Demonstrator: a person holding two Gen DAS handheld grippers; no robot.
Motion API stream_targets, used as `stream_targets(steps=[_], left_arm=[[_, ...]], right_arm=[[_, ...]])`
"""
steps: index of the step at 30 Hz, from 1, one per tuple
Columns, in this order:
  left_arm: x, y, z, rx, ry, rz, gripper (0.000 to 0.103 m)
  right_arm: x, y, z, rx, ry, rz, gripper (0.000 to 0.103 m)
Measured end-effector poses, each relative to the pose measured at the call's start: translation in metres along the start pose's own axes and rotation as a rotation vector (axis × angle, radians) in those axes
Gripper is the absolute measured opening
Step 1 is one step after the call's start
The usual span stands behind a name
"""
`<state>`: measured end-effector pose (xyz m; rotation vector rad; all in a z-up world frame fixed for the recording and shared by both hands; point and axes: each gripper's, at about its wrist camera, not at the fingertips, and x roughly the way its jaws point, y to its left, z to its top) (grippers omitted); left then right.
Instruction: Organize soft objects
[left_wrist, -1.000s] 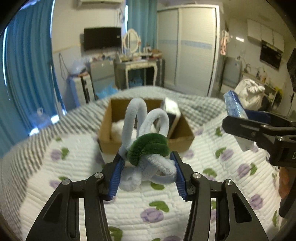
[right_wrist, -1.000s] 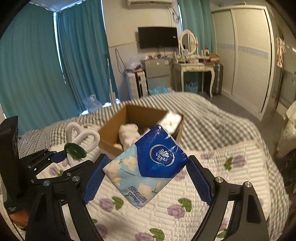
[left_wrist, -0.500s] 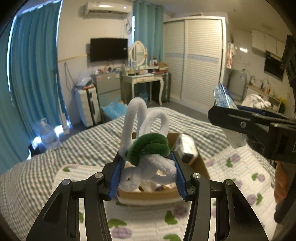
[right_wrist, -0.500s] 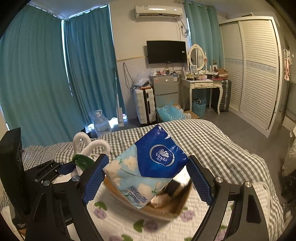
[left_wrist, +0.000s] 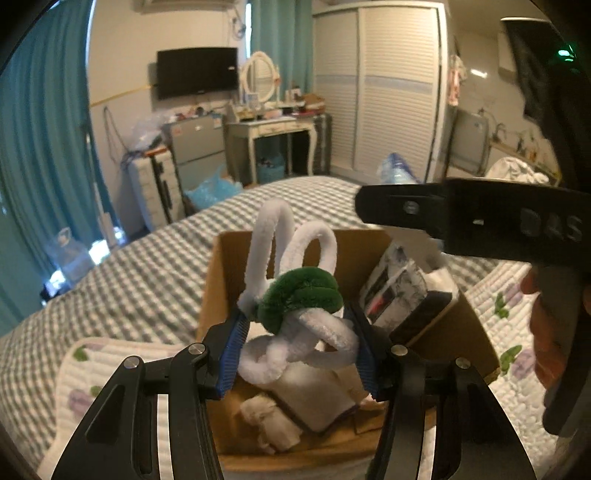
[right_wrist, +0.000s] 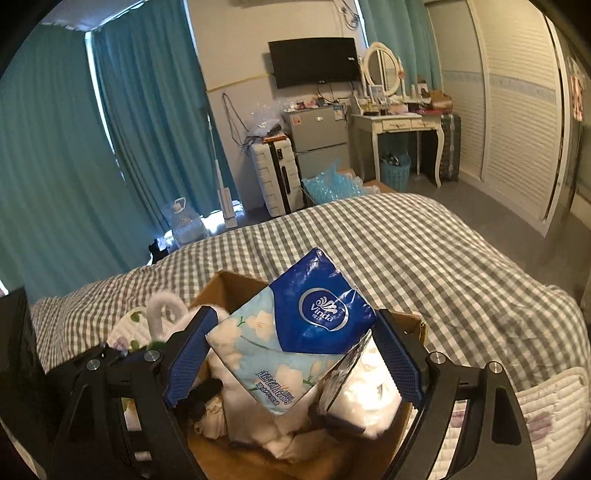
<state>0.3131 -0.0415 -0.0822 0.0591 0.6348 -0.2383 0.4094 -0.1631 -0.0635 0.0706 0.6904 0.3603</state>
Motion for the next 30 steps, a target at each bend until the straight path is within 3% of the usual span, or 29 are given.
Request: stream_targets(steps=[2,3,8,13,23,25,30], left_arm=[[0.000,0.001,0.000,-0.024,-0.018,0.030,0.079],[-0.003,0.000,0.000,-0.028,-0.029,0.049,0.080],[-0.025,-0.010,0.005,0.010,-0.046,0.110,0.080],[-0.072,-0.010,0.021,0.022,-0.112,0.128,0.080],[-0.254,-0.029,0.063,0.032,-0.391,0.167,0.082],[-0.286,-0.032,0.063,0.032,-0.448,0.170,0.088],[-0.357,-0.038,0.054,0.026,-0.546,0.178,0.088]], right_arm=[[0.005,-0.005,0.002,0.000,0.017,-0.009,0.088],[0.005,-0.006,0.001,-0.001,0.017,-0.017,0.089],[-0.020,-0.008,0.005,0.012,-0.028,-0.043,0.094],[-0.085,0.004,0.020,-0.007,-0.099,-0.073,0.094],[-0.272,0.052,0.044,-0.080,-0.311,-0.111,0.096],[-0.309,0.065,0.038,-0.098,-0.349,-0.128,0.098],[-0.379,0.089,0.014,-0.142,-0.431,-0.147,0.103]])
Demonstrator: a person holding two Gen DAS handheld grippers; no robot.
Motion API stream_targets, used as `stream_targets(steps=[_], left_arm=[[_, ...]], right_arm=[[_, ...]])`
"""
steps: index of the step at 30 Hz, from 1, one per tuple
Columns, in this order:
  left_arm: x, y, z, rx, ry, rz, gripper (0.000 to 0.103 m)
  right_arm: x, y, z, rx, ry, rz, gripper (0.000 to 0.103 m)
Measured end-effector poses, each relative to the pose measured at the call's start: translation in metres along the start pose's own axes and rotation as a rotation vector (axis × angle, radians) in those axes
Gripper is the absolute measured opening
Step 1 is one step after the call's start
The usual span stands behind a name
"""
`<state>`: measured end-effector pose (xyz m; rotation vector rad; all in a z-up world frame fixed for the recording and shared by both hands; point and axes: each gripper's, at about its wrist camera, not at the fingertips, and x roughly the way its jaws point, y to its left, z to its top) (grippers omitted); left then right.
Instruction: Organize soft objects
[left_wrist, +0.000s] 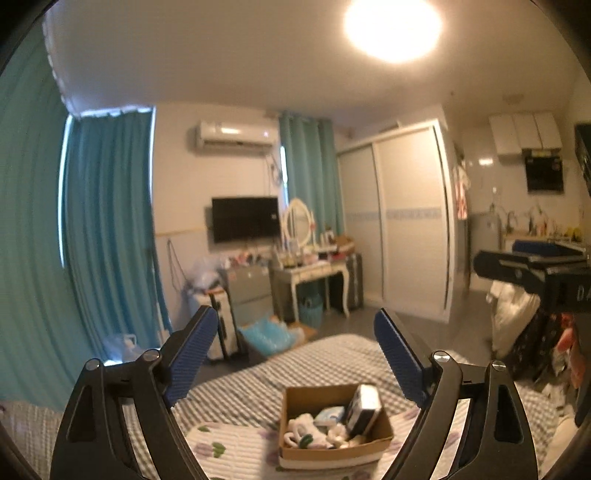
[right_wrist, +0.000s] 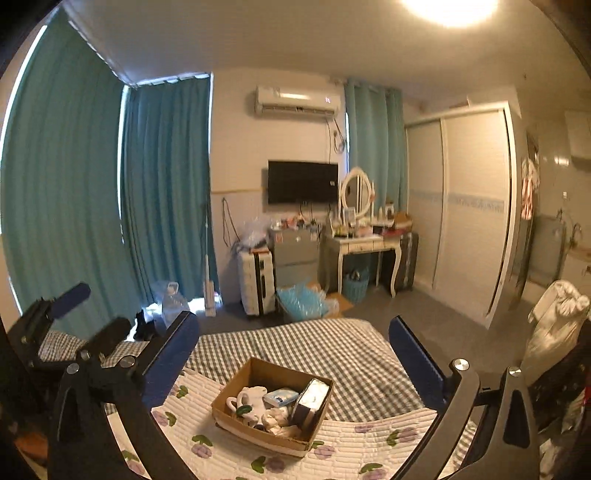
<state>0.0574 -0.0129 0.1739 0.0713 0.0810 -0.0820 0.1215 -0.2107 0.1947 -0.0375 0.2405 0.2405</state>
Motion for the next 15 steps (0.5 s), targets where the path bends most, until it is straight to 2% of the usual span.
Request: stream_targets(steps=[4,7,10,15], left_arm=[[-0.032,0.004,0.003,-0.003,-0.031,0.008,0.088],[-0.042,0.006,-0.008,-0.021,-0.043,0.015,0.088],[-0.038,0.013,-0.026,-0.068,-0.031,0.014,0.088],[-0.019,0.014,-0.071,-0.070,0.029,0.008,0.088]], right_arm=[[-0.042,0.007,-0.008,-0.003,-0.030,0.015,0.103],[-0.058,0.012,-0.024,-0.011,-0.045,0.014,0.103],[-0.063,0.016,-0.047,-0.011,-0.059,0.011,0.103],[-0.048,0.019,-0.099,0.025,-0.051,0.041,0.103]])
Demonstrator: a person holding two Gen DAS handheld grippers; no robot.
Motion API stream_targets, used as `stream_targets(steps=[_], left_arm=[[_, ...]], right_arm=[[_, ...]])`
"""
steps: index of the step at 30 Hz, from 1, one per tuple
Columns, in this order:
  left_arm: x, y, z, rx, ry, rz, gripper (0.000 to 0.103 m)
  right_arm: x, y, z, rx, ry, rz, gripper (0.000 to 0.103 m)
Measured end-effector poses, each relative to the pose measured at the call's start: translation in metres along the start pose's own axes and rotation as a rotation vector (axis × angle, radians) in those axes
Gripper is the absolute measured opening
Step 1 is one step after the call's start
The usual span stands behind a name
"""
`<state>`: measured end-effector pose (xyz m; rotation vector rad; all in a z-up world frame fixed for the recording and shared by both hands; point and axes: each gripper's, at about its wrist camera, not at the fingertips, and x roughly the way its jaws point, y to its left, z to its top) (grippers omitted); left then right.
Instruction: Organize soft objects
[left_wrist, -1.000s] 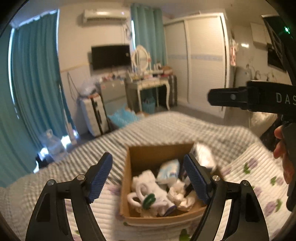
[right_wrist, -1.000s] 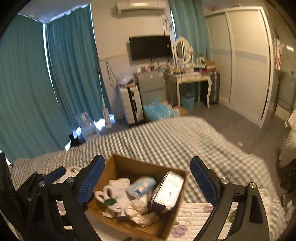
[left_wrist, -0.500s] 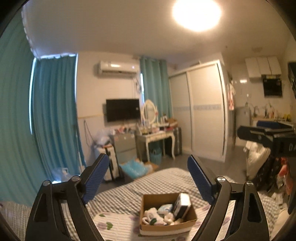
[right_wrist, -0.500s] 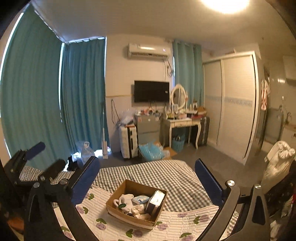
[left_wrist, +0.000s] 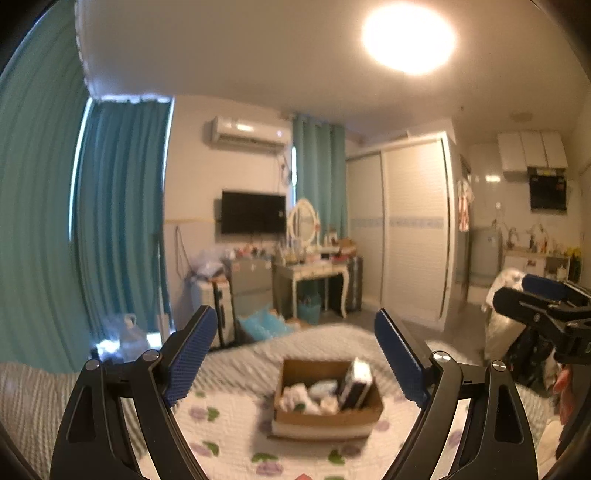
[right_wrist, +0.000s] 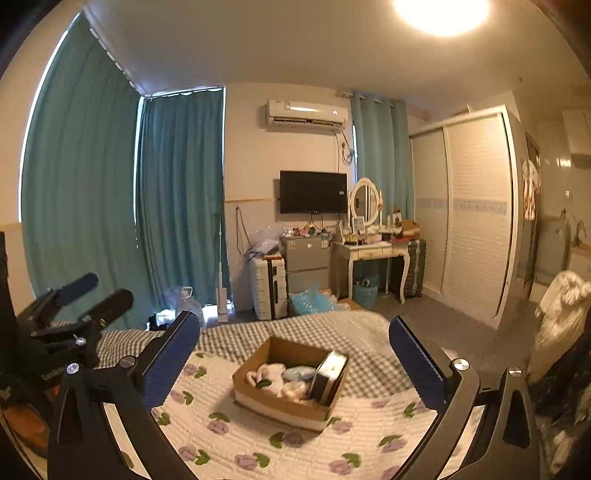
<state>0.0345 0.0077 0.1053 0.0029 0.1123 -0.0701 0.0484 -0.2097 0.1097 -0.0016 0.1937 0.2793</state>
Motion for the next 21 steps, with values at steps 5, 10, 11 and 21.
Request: stream_targets(steps=[5,10,11,21], left_arm=[[0.034,0.000,-0.045,0.007,0.089,0.010,0.088],[0.059,-0.002,-0.086,0.026,0.123,0.046,0.088],[0.061,-0.002,-0.092,0.027,0.131,0.046,0.088],[0.070,0.003,-0.121,0.003,0.201,0.031,0.088]], right_arm=[[0.038,-0.002,-0.049,0.002,0.021,-0.017,0.103],[0.081,-0.010,-0.094,0.026,0.054,-0.041,0.103],[0.088,-0.012,-0.100,0.039,0.063,-0.034,0.103],[0.123,-0.029,-0.138,0.091,0.136,-0.056,0.103]])
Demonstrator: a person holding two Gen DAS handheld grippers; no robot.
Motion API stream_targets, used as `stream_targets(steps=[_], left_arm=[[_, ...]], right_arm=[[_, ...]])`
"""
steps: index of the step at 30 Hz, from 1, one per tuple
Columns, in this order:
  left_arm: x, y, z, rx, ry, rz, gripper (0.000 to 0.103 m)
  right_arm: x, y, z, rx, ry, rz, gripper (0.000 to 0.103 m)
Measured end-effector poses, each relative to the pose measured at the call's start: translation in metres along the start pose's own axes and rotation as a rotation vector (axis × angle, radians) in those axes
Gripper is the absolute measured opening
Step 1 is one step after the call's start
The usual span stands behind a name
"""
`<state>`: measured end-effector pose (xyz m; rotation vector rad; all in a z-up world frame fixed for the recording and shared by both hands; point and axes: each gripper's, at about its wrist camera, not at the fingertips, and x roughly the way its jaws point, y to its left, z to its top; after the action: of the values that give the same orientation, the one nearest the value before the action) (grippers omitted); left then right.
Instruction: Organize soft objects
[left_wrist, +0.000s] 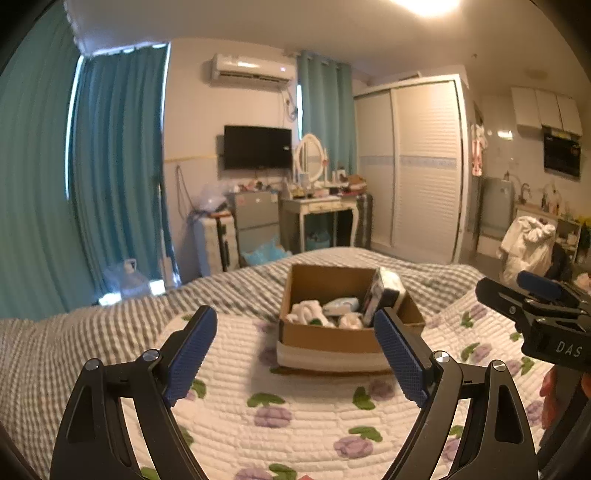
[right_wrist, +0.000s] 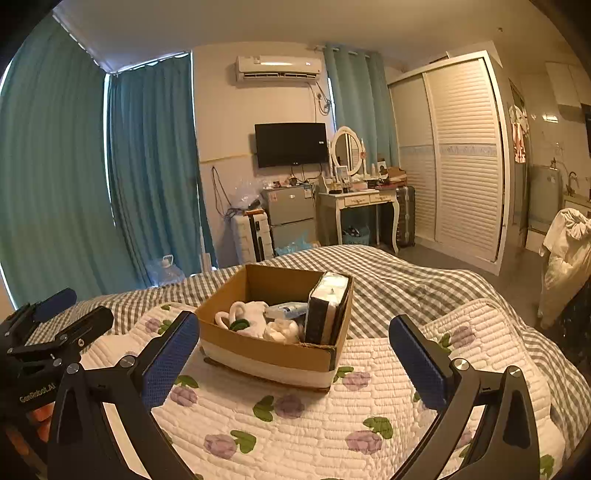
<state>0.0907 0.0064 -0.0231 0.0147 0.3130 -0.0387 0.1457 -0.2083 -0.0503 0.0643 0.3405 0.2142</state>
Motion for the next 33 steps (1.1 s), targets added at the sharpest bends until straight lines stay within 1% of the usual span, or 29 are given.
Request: stream_targets(steps=[4,10,18,23,33], left_arm=[[-0.003,-0.002,0.000,-0.009,0.003,-0.016,0.088],[-0.004,0.002,-0.001,-0.026,-0.005,-0.016,0.088],[-0.004,0.003,-0.001,-0.020,0.003,-0.011,0.088],[-0.007,0.004,-0.002,-0.012,-0.007,0.000,0.088],[-0.007,0.004,-0.002,-0.013,-0.003,-0.001,0.088]], right_arm=[[-0.002,0.002,-0.002,-0.010,-0.004,-0.001,0.103],[-0.004,0.007,-0.006,-0.036,0.002,-0.013,0.103],[-0.003,0.012,-0.009,-0.058,0.009,-0.016,0.103],[-0.004,0.012,-0.009,-0.056,0.003,-0.012,0.103],[-0.004,0.012,-0.008,-0.053,0.007,-0.015,0.103]])
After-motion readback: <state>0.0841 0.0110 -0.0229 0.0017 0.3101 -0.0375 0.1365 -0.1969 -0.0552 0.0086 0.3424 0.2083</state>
